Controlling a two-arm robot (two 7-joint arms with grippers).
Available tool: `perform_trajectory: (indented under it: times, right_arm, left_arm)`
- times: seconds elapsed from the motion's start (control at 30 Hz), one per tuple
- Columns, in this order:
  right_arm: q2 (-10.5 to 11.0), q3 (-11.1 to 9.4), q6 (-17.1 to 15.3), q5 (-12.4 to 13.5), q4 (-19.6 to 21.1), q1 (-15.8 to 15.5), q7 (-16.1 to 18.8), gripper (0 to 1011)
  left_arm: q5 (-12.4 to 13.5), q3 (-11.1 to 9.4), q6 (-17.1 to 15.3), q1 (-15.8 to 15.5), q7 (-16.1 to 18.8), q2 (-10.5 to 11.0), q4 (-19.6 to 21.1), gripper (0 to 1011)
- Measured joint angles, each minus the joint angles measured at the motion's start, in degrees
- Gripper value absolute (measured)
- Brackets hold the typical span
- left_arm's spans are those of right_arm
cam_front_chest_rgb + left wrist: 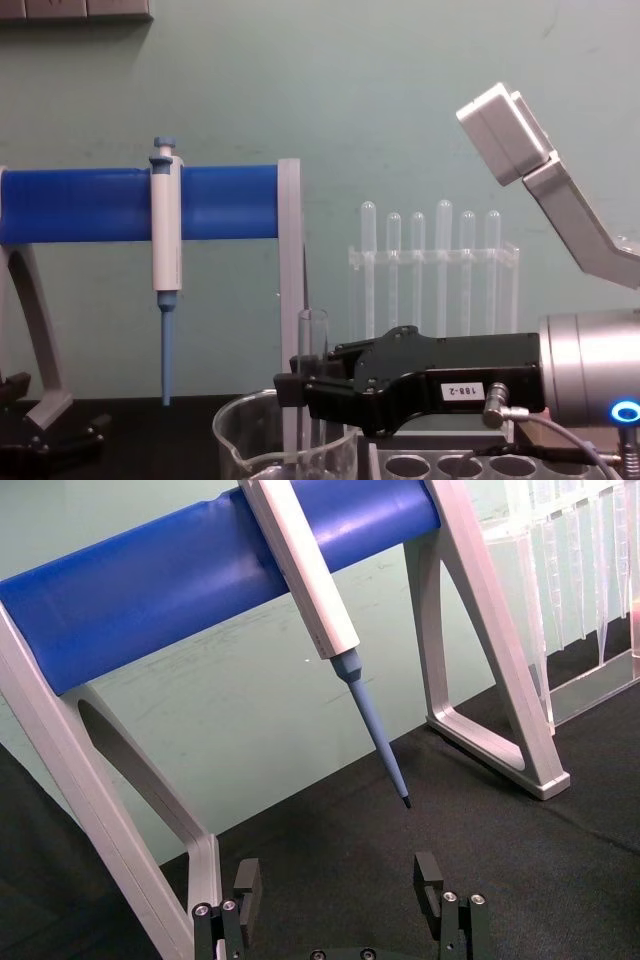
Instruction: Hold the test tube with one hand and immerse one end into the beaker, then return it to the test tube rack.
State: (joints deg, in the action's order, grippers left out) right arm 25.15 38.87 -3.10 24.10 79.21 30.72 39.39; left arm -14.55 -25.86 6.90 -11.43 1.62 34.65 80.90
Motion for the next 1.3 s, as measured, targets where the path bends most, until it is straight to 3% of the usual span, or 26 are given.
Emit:
perform_trajectory:
  times: [1.3]
  right_arm:
    - [0.00,0.00,0.00,0.00,0.00,0.00,0.00,235]
  left_arm:
    - [0.00,0.00,0.00,0.00,0.00,0.00,0.00,1000]
